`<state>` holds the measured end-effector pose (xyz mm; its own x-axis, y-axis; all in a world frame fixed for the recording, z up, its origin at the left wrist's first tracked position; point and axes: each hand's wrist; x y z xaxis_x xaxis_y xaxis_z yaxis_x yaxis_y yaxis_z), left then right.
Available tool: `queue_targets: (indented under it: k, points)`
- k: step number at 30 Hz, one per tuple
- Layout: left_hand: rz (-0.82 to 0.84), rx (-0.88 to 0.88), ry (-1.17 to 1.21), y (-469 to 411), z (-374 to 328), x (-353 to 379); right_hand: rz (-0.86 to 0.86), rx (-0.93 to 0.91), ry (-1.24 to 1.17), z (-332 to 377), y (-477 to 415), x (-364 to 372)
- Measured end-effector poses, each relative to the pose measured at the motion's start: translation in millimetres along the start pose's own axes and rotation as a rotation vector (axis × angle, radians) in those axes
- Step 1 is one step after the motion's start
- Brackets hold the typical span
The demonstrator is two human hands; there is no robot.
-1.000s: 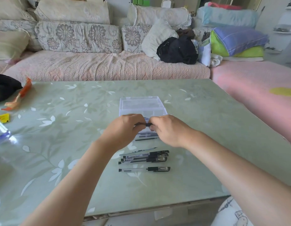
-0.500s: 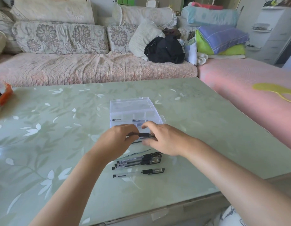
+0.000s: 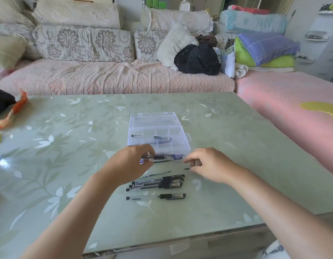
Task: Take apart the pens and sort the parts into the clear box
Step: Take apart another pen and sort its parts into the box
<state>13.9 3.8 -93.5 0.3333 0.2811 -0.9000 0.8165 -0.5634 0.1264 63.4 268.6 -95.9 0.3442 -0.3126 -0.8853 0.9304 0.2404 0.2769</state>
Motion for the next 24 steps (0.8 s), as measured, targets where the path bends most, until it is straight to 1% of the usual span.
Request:
queue_targets:
  k: [4,9,11,14,16,19,21,24]
  points:
    - [0.022,-0.024,-0.027,1,-2,5,-0.023,0.007,0.012,-4,3,3]
    - [0.046,-0.024,-0.008,3,-5,9,-0.046,-0.048,0.124,2,2,1]
    - [0.046,-0.014,0.021,2,-6,9,-0.085,-0.075,0.156,9,1,-1]
    - [0.033,0.017,0.093,1,-6,9,-0.155,-0.136,0.106,24,-1,-2]
    - [0.025,0.031,0.135,1,-7,9,-0.134,-0.164,0.102,34,-4,-2]
    - [0.007,0.048,0.17,3,-6,6,-0.063,-0.171,0.17,46,-11,-3]
    - [-0.02,0.06,0.17,4,-4,2,-0.063,-0.159,0.228,51,-15,-6]
    - [-0.044,0.053,0.168,4,1,-5,-0.093,-0.136,0.248,55,-22,-9]
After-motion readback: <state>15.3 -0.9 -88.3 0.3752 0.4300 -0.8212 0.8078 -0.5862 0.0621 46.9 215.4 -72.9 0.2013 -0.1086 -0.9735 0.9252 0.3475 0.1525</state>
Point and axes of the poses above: each hand's wrist, its own y-axis away from the middle knuckle, its own x-axis out of the palm, z = x × y, and after that the axes turned 14 degrees about z, right-handed
